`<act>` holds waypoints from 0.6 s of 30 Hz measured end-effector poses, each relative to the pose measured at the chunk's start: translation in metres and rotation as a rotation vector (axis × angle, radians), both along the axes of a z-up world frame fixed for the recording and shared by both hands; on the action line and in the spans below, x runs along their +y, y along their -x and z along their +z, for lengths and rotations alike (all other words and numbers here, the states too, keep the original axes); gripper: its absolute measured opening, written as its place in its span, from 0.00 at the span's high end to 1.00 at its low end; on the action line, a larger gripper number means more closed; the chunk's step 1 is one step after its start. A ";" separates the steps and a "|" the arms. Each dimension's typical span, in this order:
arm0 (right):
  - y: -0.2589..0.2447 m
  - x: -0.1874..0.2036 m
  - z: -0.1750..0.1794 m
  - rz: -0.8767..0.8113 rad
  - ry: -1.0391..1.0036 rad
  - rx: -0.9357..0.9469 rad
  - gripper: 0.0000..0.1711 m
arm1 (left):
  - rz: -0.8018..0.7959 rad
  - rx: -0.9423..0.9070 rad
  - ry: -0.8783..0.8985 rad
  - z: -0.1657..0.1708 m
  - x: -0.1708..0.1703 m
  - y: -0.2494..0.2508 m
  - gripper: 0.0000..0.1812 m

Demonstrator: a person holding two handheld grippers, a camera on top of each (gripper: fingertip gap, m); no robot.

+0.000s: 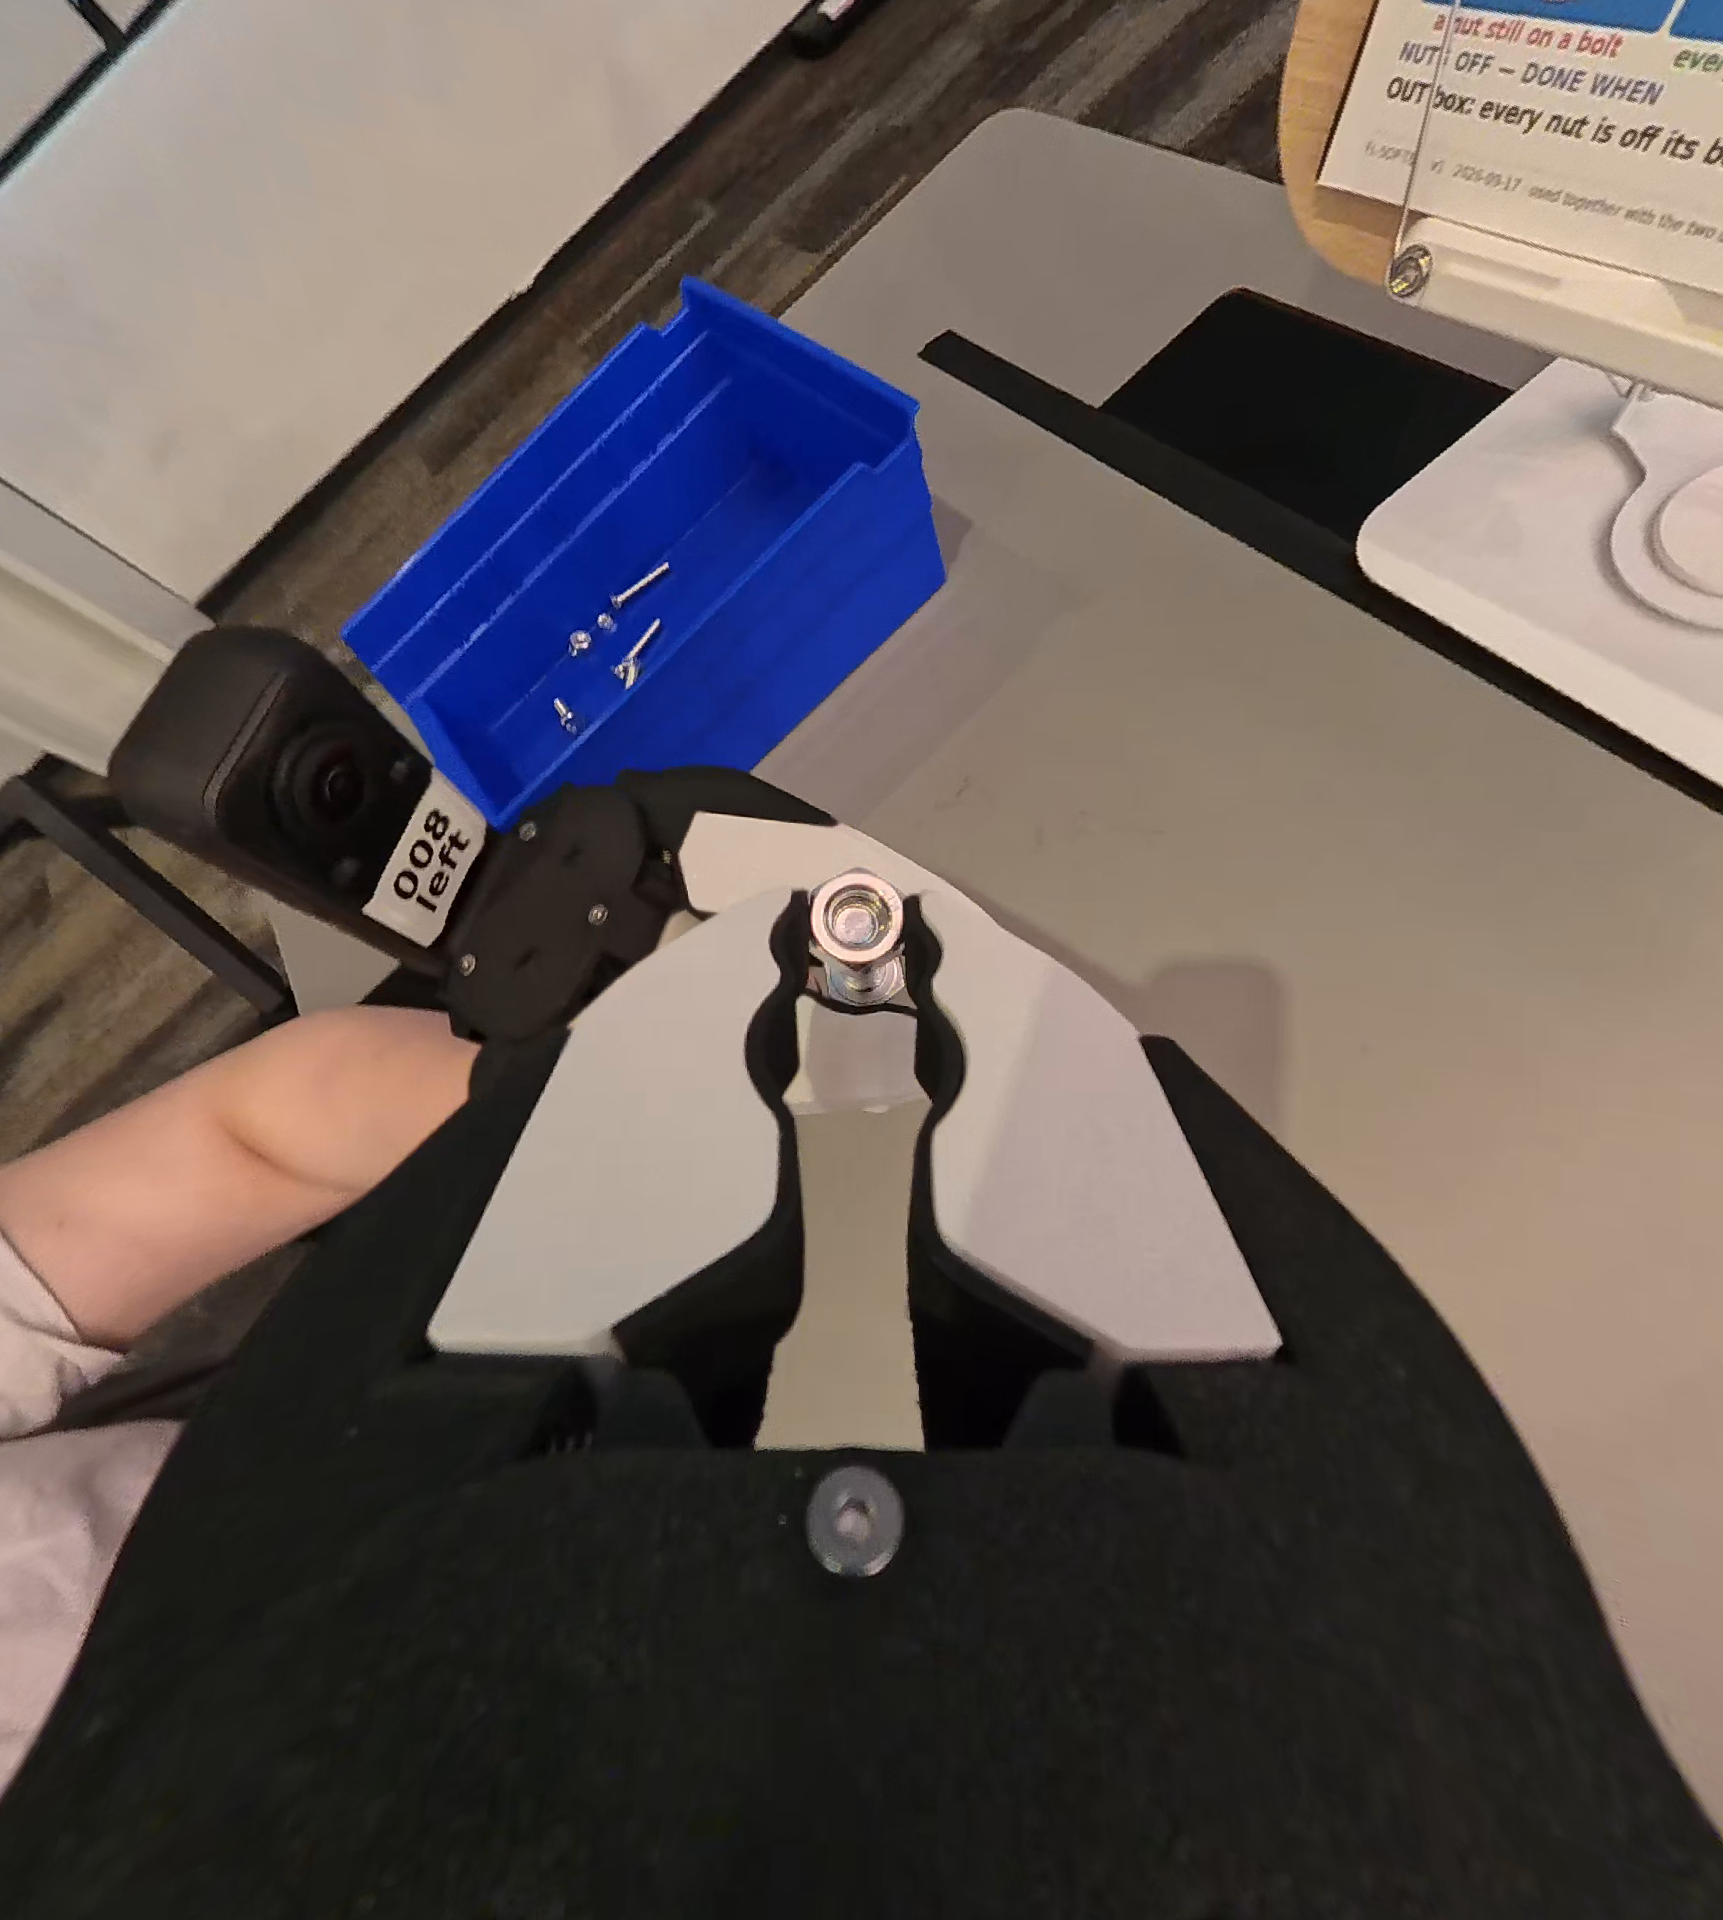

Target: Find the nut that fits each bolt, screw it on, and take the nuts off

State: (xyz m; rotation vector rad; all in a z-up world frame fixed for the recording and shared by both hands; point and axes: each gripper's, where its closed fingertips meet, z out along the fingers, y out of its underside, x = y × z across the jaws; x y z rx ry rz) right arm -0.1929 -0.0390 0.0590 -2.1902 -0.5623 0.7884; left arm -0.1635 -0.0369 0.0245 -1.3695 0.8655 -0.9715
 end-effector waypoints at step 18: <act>0.008 0.003 0.007 0.028 -0.032 -0.045 0.90 | 0.023 -0.029 -0.006 0.010 0.004 0.008 0.92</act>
